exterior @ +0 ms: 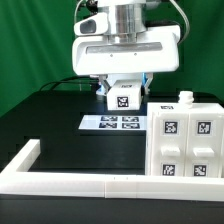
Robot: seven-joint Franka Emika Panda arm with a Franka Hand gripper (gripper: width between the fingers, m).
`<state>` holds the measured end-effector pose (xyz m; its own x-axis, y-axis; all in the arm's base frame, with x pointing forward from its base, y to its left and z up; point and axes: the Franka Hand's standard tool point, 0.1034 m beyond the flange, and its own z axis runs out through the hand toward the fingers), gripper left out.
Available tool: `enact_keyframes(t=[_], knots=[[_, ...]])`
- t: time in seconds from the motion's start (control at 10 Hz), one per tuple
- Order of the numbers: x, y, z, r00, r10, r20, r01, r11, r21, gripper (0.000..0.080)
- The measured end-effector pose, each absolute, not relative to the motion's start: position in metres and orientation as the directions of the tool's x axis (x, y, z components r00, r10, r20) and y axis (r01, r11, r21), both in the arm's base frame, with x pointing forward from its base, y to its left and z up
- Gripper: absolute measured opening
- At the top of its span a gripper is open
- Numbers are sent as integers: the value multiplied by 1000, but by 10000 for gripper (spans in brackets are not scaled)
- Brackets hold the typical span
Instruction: Assemble cabinet
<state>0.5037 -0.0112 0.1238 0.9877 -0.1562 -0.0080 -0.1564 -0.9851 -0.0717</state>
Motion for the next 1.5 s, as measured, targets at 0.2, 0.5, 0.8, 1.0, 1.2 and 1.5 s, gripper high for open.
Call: enact_keyframes(t=[0.2, 0.5, 0.8, 1.0, 1.2, 1.5], knots=[[512, -5, 137, 995, -97, -13, -97, -994, -48, 546], [541, 11, 160, 999, -47, 12, -46, -998, -38, 546], [547, 17, 161, 999, -37, 7, -37, -999, -40, 546], [547, 17, 161, 999, -37, 7, -36, -999, -40, 546], [566, 30, 172, 999, -25, 25, -24, -999, -43, 546], [597, 61, 176, 999, 1, 44, 3, -999, -49, 546]])
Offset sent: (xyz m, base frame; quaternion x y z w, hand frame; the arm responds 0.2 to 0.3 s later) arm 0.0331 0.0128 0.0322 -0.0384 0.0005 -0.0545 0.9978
